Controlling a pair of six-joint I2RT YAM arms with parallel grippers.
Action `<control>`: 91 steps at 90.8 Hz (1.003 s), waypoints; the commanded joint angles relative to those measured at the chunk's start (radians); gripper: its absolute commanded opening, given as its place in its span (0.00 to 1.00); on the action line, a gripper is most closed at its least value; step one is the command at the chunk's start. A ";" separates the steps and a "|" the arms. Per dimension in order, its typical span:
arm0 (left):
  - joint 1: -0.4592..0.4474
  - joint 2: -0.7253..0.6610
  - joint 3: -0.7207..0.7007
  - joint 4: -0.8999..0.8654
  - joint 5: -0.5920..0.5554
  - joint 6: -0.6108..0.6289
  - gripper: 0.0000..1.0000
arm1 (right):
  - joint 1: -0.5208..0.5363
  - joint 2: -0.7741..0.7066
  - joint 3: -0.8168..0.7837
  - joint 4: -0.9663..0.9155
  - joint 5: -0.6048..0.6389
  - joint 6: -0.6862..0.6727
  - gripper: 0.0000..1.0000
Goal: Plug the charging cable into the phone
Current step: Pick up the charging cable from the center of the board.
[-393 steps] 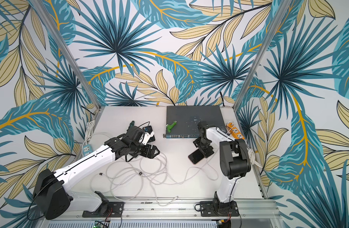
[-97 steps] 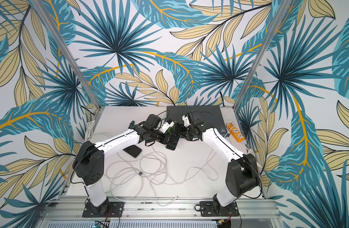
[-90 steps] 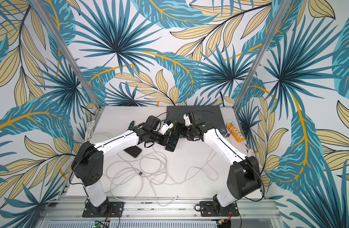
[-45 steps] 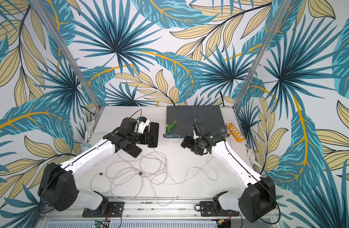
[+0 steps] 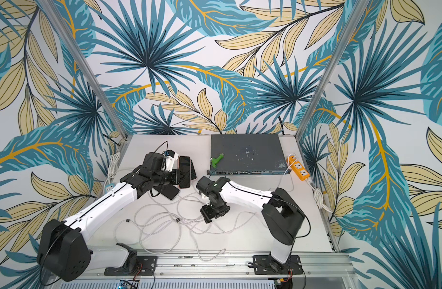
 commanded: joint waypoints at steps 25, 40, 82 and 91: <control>0.003 -0.086 -0.047 0.017 -0.039 -0.010 0.00 | 0.155 -0.238 -0.243 0.076 0.059 -0.452 0.64; 0.004 -0.092 -0.052 0.009 -0.038 -0.008 0.00 | 0.209 -0.217 -0.259 0.087 0.123 -0.579 0.61; 0.003 -0.133 -0.092 0.012 -0.041 -0.021 0.00 | 0.343 -0.238 -0.399 0.125 0.141 -0.785 0.49; 0.002 -0.136 -0.093 0.006 -0.041 -0.020 0.00 | 0.342 -0.214 -0.408 0.121 0.161 -0.811 0.48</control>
